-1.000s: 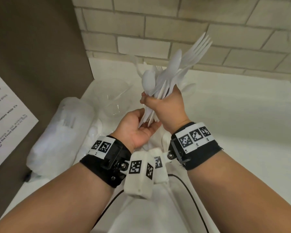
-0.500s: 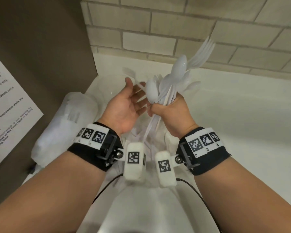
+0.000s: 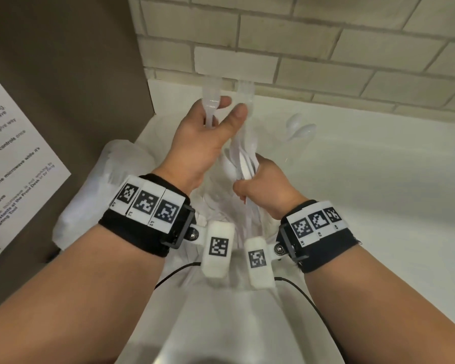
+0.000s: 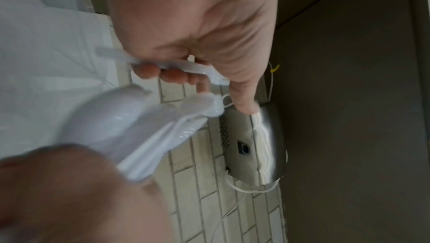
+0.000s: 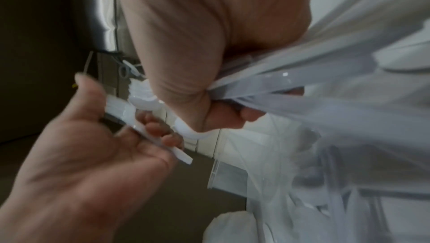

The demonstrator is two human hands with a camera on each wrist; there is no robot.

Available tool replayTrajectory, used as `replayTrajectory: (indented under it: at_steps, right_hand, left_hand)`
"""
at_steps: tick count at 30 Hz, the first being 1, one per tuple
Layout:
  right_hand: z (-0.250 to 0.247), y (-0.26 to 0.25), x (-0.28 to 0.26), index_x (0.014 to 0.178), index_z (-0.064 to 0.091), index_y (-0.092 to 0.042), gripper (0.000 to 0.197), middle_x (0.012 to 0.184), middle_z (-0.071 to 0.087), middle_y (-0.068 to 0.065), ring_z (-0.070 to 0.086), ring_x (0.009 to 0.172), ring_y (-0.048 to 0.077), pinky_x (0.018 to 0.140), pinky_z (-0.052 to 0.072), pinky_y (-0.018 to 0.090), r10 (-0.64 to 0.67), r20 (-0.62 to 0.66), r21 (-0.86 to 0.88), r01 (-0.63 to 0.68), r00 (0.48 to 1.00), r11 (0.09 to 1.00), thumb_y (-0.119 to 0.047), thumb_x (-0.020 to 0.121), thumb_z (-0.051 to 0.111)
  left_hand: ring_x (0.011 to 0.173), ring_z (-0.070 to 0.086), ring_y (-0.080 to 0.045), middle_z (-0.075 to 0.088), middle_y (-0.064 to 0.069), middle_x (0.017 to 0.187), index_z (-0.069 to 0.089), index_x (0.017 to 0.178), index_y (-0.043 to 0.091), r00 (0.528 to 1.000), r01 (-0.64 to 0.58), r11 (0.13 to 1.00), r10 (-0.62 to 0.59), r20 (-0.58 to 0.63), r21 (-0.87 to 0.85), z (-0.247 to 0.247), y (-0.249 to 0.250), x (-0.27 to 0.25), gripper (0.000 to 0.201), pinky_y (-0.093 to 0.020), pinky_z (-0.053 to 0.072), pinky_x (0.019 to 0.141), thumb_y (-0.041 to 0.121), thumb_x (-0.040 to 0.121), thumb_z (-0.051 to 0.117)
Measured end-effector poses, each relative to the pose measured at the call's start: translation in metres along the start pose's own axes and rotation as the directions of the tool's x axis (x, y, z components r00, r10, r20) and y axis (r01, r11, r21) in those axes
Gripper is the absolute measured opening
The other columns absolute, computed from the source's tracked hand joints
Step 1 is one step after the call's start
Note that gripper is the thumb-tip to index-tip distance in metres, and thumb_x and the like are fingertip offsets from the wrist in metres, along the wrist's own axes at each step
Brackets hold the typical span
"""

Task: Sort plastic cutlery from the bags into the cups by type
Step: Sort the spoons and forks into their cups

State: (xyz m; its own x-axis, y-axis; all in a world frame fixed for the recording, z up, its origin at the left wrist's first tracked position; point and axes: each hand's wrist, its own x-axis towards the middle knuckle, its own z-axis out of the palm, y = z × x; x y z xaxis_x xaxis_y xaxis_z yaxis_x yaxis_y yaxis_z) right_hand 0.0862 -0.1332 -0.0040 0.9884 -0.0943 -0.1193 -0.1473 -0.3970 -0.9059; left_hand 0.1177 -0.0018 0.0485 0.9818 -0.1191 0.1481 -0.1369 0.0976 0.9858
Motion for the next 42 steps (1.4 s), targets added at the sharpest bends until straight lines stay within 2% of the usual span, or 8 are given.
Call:
replayTrajectory:
  at_steps: [4, 9, 14, 18, 21, 27, 35, 42]
  right_hand:
    - [0.005, 0.0, 0.0, 0.133, 0.044, -0.001, 0.068, 0.099, 0.054, 0.007, 0.057, 0.073, 0.017, 0.06, 0.043, 0.022, -0.005, 0.03, -0.138, 0.009, 1.0, 0.99, -0.011, 0.07, 0.068]
    - [-0.002, 0.001, -0.005, 0.106, 0.054, -0.007, 0.037, 0.078, 0.058, 0.003, 0.054, 0.051, 0.011, 0.045, 0.041, 0.019, 0.048, 0.035, -0.098, -0.044, 0.998, 0.994, -0.002, 0.071, 0.065]
    - [-0.013, 0.012, 0.0, 0.099, 0.057, -0.002, 0.033, 0.072, 0.057, 0.008, 0.057, 0.058, 0.023, 0.057, 0.051, 0.032, 0.133, -0.06, 0.131, -0.124, 0.989, 0.984, 0.005, 0.067, 0.063]
    - [-0.017, 0.001, 0.001, 0.086, 0.06, -0.001, 0.02, 0.067, 0.057, 0.011, 0.051, 0.051, 0.023, 0.052, 0.047, 0.031, 0.106, 0.041, 0.416, -0.113, 0.994, 0.902, 0.016, 0.074, 0.059]
    - [-0.018, -0.01, 0.002, 0.089, 0.063, -0.004, 0.019, 0.067, 0.063, 0.006, 0.056, 0.054, 0.017, 0.053, 0.048, 0.029, 0.026, 0.151, 0.49, -0.098, 0.988, 0.866, 0.012, 0.081, 0.06]
    - [-0.014, -0.018, 0.006, 0.118, 0.06, 0.0, 0.05, 0.109, 0.069, 0.018, 0.067, 0.102, 0.029, 0.09, 0.055, 0.047, -0.026, 0.103, 0.38, -0.016, 0.994, 0.925, 0.005, 0.071, 0.074]
    - [-0.013, -0.028, 0.006, 0.108, 0.06, 0.008, 0.038, 0.094, 0.067, 0.023, 0.068, 0.089, 0.034, 0.083, 0.056, 0.048, -0.099, 0.11, 0.321, 0.059, 0.989, 0.945, 0.018, 0.071, 0.063]
    - [-0.024, -0.05, 0.019, 0.113, 0.05, 0.01, 0.039, 0.074, 0.061, 0.012, 0.065, 0.061, 0.028, 0.062, 0.055, 0.037, -0.139, -0.292, 0.478, 0.27, 0.946, 0.836, 0.008, 0.077, 0.064]
  left_hand:
    - [0.077, 0.066, -0.009, 0.069, 0.004, 0.081, 0.069, 0.086, 0.016, 1.0, -0.002, 1.0, 0.003, -0.025, 0.031, 0.005, 0.019, 0.008, 0.015, -0.025, 0.055, 0.074, 0.025, 0.078, 0.078]
    - [0.06, 0.053, 0.001, 0.062, 0.012, 0.07, 0.059, 0.082, 0.024, 0.97, -0.038, 0.998, 0.023, -0.243, -0.055, 0.001, 0.025, 0.019, 0.015, -0.016, 0.042, 0.059, 0.031, 0.095, 0.058]
    - [0.066, 0.059, -0.009, 0.05, 0.004, 0.069, 0.05, 0.09, 0.017, 0.874, -0.039, 0.97, -0.083, -0.478, -0.239, -0.009, 0.016, 0.021, 0.026, -0.025, 0.05, 0.064, 0.034, 0.103, 0.035]
    - [0.084, 0.066, -0.019, 0.059, -0.002, 0.084, 0.054, 0.103, 0.012, 0.942, 0.3, 0.944, -0.315, -0.114, -0.135, 0.001, -0.014, 0.012, 0.023, -0.04, 0.055, 0.081, 0.032, 0.101, 0.043]
    - [0.08, 0.067, -0.028, 0.068, -0.015, 0.095, 0.058, 0.113, 0.004, 0.887, 0.457, 0.864, -0.424, 0.185, -0.211, 0.012, -0.02, 0.0, 0.025, -0.039, 0.053, 0.068, 0.022, 0.101, 0.044]
    - [0.108, 0.064, -0.032, 0.063, -0.016, 0.127, 0.058, 0.13, 0.009, 0.763, 0.619, 0.735, -0.48, 0.433, -0.275, 0.008, -0.023, -0.004, 0.042, -0.059, 0.046, 0.095, 0.033, 0.101, 0.038]
    - [0.126, 0.052, -0.033, 0.056, -0.013, 0.137, 0.05, 0.138, 0.016, 0.749, 0.609, 0.74, -0.418, 0.514, -0.286, 0.004, -0.025, -0.009, 0.053, -0.056, 0.043, 0.102, 0.048, 0.101, 0.028]
    - [0.109, 0.055, -0.035, 0.053, -0.015, 0.115, 0.053, 0.128, 0.008, 0.682, 0.731, 0.628, -0.662, 0.312, -0.266, 0.003, -0.049, -0.004, 0.077, -0.045, 0.045, 0.095, 0.071, 0.086, 0.037]
